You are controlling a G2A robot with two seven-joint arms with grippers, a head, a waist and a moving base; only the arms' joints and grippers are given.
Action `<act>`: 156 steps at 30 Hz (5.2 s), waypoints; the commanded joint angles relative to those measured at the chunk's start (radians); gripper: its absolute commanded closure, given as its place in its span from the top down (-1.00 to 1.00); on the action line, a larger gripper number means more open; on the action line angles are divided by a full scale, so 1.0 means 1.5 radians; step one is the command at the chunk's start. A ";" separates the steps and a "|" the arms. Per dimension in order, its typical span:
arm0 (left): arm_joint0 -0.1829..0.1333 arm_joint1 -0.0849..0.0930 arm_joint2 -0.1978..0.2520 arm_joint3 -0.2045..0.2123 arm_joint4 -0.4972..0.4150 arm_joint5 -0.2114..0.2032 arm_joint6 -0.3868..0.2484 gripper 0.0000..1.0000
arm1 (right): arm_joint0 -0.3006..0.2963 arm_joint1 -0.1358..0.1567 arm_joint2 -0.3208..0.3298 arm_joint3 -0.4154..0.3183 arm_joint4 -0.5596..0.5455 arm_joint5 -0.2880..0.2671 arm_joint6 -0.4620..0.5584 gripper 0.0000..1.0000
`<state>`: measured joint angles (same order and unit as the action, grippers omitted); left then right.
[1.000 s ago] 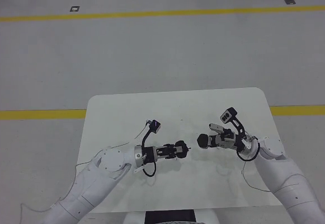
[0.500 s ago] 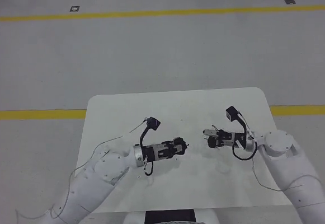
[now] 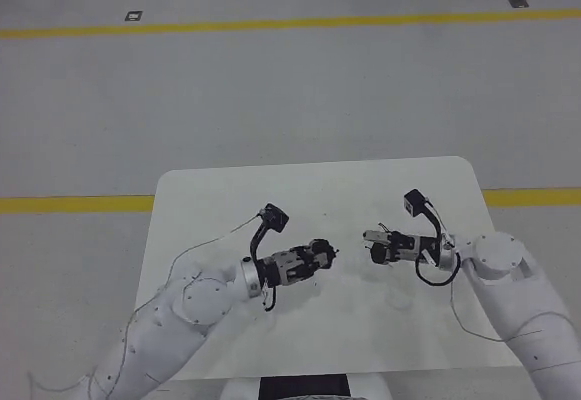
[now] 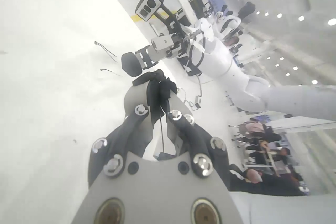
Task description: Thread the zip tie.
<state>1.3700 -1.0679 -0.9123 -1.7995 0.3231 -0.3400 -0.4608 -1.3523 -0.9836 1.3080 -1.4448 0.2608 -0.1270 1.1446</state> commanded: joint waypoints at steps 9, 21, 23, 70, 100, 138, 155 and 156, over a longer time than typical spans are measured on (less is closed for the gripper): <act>-0.018 0.021 0.051 -0.011 0.048 0.000 0.069 -1.00 | 0.000 0.000 0.000 0.000 0.000 0.000 0.000 1.00; -0.018 0.021 0.051 -0.011 0.048 0.000 0.069 -1.00 | -0.022 0.027 0.040 -0.122 -0.360 0.025 -0.092 1.00; -0.018 0.021 0.051 -0.011 0.048 0.000 0.069 -1.00 | -0.024 0.030 0.035 -0.141 -0.423 0.024 -0.092 1.00; -0.018 0.021 0.051 -0.011 0.048 0.000 0.069 -1.00 | 0.019 0.030 -0.087 -0.139 -0.734 -0.093 -0.108 -0.02; -0.018 0.021 0.051 -0.011 0.048 0.000 0.069 -1.00 | 0.043 0.015 -0.139 -0.086 -0.853 -0.042 -0.147 -0.64; -0.018 0.021 0.051 -0.011 0.048 0.000 0.069 -1.00 | 0.056 -0.004 -0.159 -0.062 -0.905 -0.015 -0.143 -0.72; -0.018 0.021 0.051 -0.011 0.048 0.000 0.069 -1.00 | 0.062 -0.013 -0.159 -0.046 -0.909 -0.014 -0.138 -1.00; -0.018 0.021 0.051 -0.011 0.048 0.000 0.069 -1.00 | 0.062 -0.013 -0.159 -0.046 -0.909 -0.014 -0.138 -1.00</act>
<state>1.3433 -1.0370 -0.8358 -1.8167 0.3958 -0.3400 -0.3580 -1.2593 -1.0027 1.0688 -1.5136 -1.1021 -0.1482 0.9380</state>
